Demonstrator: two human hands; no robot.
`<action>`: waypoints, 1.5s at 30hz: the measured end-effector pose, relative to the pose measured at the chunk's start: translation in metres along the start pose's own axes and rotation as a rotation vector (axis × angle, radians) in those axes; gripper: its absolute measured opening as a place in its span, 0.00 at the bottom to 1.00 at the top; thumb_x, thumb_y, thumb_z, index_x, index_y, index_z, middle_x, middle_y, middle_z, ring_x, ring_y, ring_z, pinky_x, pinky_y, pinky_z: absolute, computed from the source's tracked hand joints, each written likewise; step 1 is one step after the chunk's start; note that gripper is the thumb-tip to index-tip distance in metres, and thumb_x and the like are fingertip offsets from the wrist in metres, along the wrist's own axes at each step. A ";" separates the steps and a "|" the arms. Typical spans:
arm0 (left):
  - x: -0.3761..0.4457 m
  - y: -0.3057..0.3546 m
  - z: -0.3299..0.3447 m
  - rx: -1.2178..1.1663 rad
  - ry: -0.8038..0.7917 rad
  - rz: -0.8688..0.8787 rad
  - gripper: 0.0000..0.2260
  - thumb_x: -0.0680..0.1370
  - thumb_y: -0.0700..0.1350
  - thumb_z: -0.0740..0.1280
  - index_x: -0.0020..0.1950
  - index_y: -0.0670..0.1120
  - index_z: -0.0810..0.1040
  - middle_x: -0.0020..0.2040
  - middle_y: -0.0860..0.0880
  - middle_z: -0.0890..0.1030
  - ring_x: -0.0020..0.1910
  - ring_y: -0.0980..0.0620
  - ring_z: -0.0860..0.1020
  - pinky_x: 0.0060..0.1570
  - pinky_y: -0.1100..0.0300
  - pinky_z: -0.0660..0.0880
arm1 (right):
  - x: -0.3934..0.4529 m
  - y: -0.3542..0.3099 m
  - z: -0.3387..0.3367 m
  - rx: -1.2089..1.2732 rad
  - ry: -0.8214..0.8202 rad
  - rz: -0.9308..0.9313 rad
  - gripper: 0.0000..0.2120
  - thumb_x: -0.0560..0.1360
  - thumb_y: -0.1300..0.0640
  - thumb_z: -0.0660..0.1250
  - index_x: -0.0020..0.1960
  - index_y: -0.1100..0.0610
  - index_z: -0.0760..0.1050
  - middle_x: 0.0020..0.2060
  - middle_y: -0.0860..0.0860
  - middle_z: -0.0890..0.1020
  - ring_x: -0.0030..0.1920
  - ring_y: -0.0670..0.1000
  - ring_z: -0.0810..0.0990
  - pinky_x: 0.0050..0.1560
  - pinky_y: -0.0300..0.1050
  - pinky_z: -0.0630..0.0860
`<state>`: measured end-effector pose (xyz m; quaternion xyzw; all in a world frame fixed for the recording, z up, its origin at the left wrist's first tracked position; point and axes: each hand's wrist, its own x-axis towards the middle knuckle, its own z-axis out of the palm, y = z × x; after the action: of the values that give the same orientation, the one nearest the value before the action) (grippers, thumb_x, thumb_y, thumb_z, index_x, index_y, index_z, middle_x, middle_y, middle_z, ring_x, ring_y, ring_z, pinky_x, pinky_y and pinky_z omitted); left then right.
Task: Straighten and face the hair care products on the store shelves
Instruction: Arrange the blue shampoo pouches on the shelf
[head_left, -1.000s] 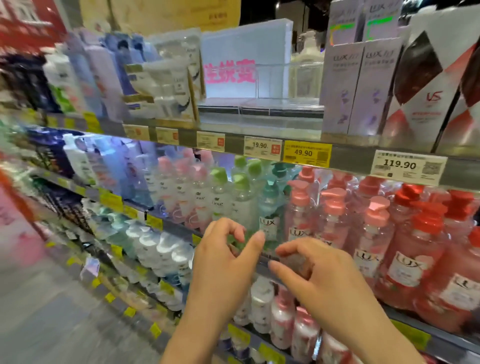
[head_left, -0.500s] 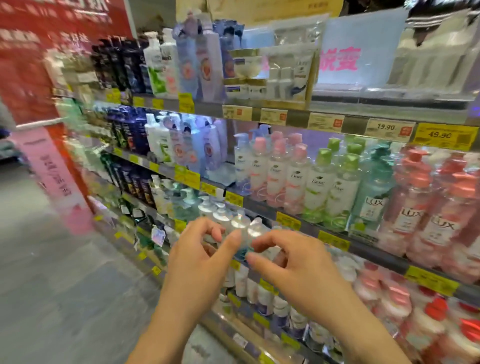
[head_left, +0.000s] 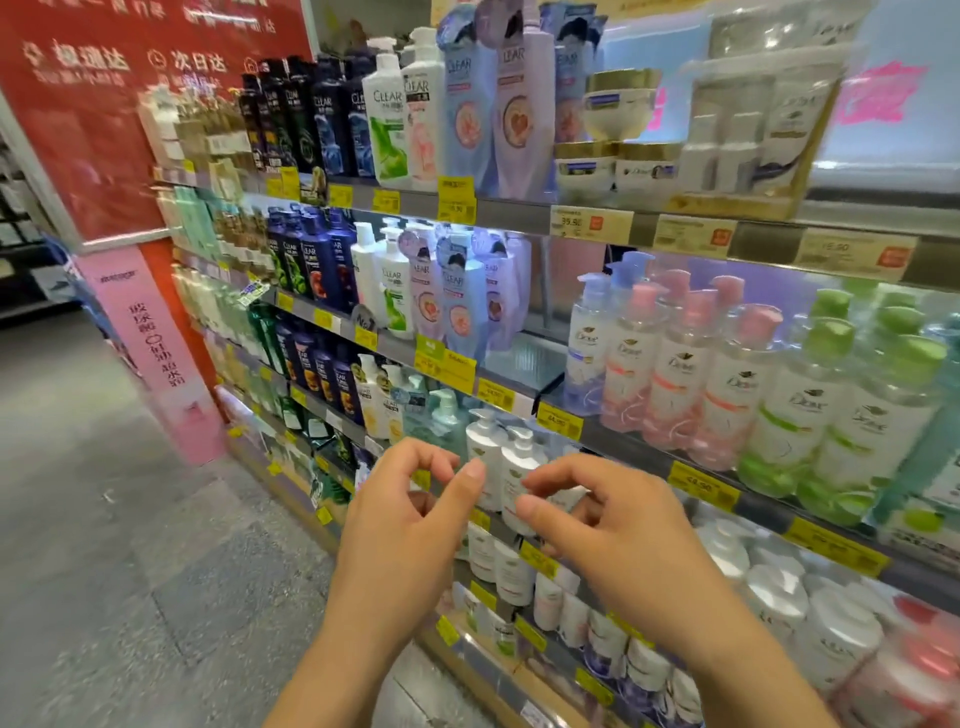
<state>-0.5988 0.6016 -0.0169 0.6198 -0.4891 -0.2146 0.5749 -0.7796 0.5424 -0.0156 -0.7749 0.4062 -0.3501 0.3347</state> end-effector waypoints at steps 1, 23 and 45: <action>0.014 -0.005 -0.001 0.003 0.002 0.005 0.18 0.69 0.67 0.68 0.40 0.53 0.73 0.43 0.54 0.82 0.30 0.44 0.75 0.31 0.47 0.74 | 0.015 0.003 0.005 0.005 0.013 -0.005 0.09 0.72 0.37 0.68 0.47 0.40 0.80 0.31 0.27 0.77 0.34 0.42 0.82 0.36 0.39 0.73; 0.324 -0.117 -0.101 -0.039 -0.081 0.017 0.17 0.68 0.67 0.67 0.40 0.55 0.74 0.43 0.58 0.83 0.30 0.46 0.78 0.35 0.46 0.79 | 0.360 0.013 0.146 0.068 0.261 0.123 0.03 0.74 0.48 0.74 0.46 0.42 0.81 0.40 0.38 0.85 0.43 0.38 0.82 0.43 0.38 0.79; 0.465 -0.174 -0.071 -0.085 -0.490 0.054 0.09 0.74 0.57 0.71 0.49 0.60 0.73 0.45 0.62 0.80 0.39 0.58 0.80 0.37 0.62 0.77 | 0.444 0.077 0.154 -0.008 0.738 0.466 0.47 0.64 0.48 0.83 0.76 0.49 0.62 0.70 0.52 0.74 0.67 0.55 0.75 0.56 0.50 0.76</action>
<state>-0.2776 0.2170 -0.0222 0.5110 -0.6210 -0.3635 0.4702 -0.4959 0.1602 -0.0389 -0.4866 0.6641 -0.5171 0.2341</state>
